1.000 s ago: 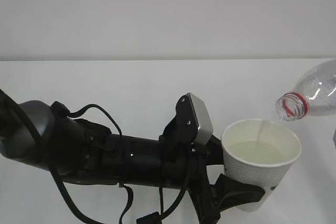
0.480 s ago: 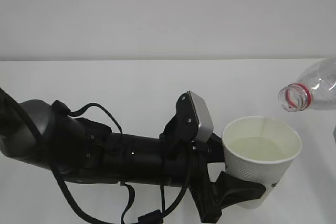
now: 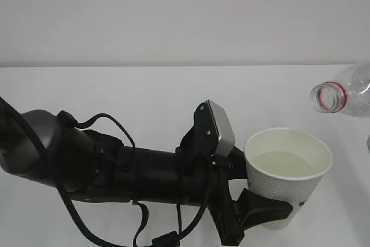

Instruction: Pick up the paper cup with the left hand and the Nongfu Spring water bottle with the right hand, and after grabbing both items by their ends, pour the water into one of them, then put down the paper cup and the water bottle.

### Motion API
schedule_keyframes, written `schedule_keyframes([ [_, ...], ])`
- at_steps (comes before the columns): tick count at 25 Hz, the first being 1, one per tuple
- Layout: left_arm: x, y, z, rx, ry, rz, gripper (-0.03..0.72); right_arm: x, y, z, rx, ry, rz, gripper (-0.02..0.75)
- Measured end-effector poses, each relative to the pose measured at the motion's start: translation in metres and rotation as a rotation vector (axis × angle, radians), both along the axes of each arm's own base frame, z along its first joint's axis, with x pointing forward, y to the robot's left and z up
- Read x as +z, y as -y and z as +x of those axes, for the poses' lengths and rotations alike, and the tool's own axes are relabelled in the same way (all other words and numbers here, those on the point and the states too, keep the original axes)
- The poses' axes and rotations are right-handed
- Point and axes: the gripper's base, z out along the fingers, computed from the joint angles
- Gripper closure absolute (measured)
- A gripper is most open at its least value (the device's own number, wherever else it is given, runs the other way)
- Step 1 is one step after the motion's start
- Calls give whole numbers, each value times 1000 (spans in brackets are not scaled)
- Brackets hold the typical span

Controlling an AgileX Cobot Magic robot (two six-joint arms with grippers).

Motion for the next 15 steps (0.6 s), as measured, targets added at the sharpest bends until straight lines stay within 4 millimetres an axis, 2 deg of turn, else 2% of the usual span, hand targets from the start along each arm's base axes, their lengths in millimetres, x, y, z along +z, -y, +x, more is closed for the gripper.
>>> schedule_keyframes([
  [4,0,0,0,4,-1,-1,190,-1,1,0,-27,-15,101,253],
  [9,1,0,1,19,-7,-7,190,-1,8,0,-144,-27,328,253],
  [15,1,0,2,20,-8,-7,191,-2,13,0,-216,-29,450,253],
])
